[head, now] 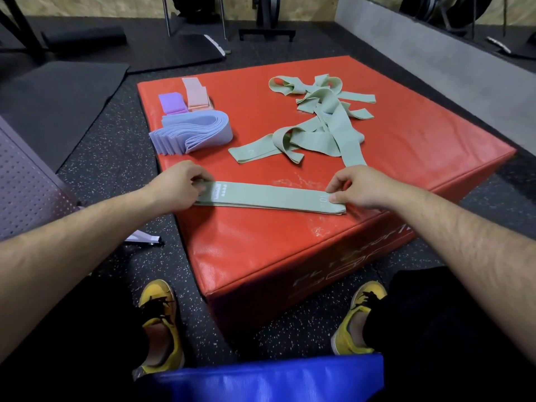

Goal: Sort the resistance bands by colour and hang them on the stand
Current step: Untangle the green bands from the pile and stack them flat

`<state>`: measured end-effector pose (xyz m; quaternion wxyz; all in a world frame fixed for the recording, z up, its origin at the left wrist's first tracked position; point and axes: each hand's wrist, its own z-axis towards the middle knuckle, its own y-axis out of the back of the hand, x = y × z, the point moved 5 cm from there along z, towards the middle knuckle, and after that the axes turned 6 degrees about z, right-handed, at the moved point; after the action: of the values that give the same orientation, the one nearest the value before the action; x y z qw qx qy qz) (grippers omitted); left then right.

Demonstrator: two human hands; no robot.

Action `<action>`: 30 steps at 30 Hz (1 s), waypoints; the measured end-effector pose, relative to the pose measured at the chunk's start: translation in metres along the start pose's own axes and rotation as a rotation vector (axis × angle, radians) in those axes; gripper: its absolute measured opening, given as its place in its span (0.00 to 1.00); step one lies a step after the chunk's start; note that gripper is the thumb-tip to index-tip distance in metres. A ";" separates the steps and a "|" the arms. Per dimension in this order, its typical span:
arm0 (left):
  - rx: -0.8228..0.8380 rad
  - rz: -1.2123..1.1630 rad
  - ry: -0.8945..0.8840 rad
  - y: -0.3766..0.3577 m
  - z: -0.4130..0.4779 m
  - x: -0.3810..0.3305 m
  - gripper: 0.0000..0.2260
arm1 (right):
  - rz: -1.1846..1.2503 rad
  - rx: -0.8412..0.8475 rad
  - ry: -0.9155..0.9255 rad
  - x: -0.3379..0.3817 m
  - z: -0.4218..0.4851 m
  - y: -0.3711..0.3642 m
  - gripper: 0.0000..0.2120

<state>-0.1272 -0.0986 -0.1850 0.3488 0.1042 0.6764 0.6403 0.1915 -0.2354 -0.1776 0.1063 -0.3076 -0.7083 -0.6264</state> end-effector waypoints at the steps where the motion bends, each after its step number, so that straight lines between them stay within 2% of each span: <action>1: 0.004 0.007 -0.013 -0.001 0.000 0.000 0.10 | -0.002 -0.005 0.003 -0.001 0.000 0.000 0.05; 8: 0.039 0.001 0.029 0.000 -0.001 -0.003 0.12 | -0.060 -0.015 0.014 0.005 0.005 0.003 0.04; 13: 0.050 0.034 0.054 0.004 0.006 -0.021 0.23 | -0.001 -0.098 0.062 0.023 0.015 0.003 0.04; 18: -0.038 0.147 0.091 0.001 0.026 -0.039 0.10 | -0.022 -0.128 0.131 0.041 0.036 -0.009 0.05; 22: -0.049 0.168 0.047 -0.006 0.050 -0.057 0.11 | -0.062 -0.117 0.152 0.052 0.053 -0.017 0.11; 27: -0.032 0.117 -0.017 -0.012 0.072 -0.082 0.11 | -0.238 -0.012 0.117 0.060 0.067 -0.024 0.21; 30: -0.016 0.065 -0.035 -0.013 0.082 -0.092 0.12 | -0.176 -0.065 0.113 0.065 0.075 -0.023 0.21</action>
<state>-0.0064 -0.0897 -0.1606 0.3405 0.1346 0.6614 0.6546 0.1446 -0.1444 -0.1760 0.0805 -0.2117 -0.7046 -0.6725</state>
